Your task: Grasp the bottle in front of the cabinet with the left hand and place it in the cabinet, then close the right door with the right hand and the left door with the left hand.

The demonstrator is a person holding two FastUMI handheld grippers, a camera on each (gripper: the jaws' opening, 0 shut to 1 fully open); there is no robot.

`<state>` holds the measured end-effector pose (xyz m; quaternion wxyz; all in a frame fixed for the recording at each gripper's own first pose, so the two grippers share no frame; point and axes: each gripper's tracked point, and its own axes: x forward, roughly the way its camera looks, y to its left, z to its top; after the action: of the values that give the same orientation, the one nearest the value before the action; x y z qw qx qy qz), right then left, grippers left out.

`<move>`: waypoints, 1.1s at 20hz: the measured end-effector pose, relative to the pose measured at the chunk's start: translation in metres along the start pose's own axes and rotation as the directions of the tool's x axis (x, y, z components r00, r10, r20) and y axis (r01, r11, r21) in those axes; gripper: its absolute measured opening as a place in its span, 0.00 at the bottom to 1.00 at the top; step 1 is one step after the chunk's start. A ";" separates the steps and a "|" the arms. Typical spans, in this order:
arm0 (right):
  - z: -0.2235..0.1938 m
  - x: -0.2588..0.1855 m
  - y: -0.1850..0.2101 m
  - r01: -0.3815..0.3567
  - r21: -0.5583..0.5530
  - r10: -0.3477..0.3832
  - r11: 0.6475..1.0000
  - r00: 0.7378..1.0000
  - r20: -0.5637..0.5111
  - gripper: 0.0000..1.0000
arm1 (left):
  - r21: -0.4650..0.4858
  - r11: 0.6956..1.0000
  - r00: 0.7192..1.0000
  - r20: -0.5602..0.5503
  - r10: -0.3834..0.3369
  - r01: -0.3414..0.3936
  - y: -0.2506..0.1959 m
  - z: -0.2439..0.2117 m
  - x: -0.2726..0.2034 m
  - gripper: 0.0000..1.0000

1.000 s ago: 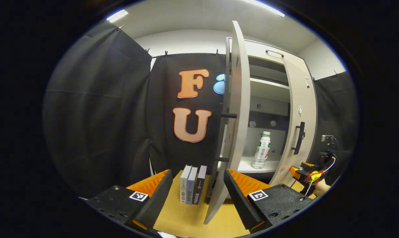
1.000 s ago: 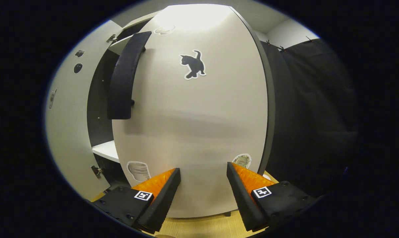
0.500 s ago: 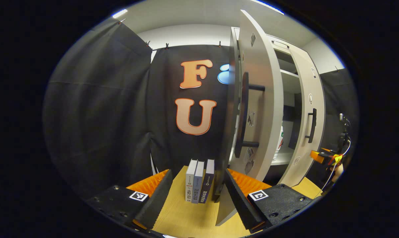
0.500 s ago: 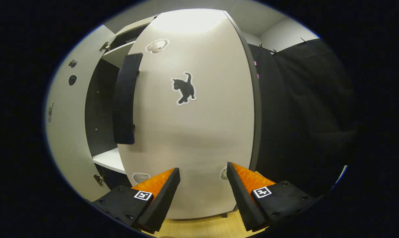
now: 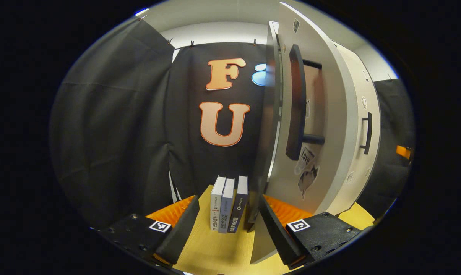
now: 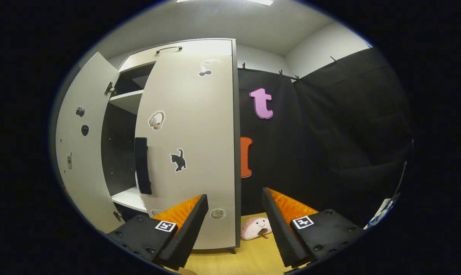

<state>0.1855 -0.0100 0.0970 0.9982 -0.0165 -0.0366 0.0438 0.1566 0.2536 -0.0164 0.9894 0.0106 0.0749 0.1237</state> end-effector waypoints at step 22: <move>0.017 -0.051 -0.010 -0.044 0.008 0.044 0.999 0.999 0.030 0.94 | 0.061 0.998 0.999 -0.029 -0.030 0.032 -0.039 -0.019 -0.019 0.94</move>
<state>0.1339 -0.0242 0.1110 0.9964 -0.0125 -0.0510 0.0660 0.1449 0.2112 -0.0343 0.9893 0.0382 0.0927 0.1059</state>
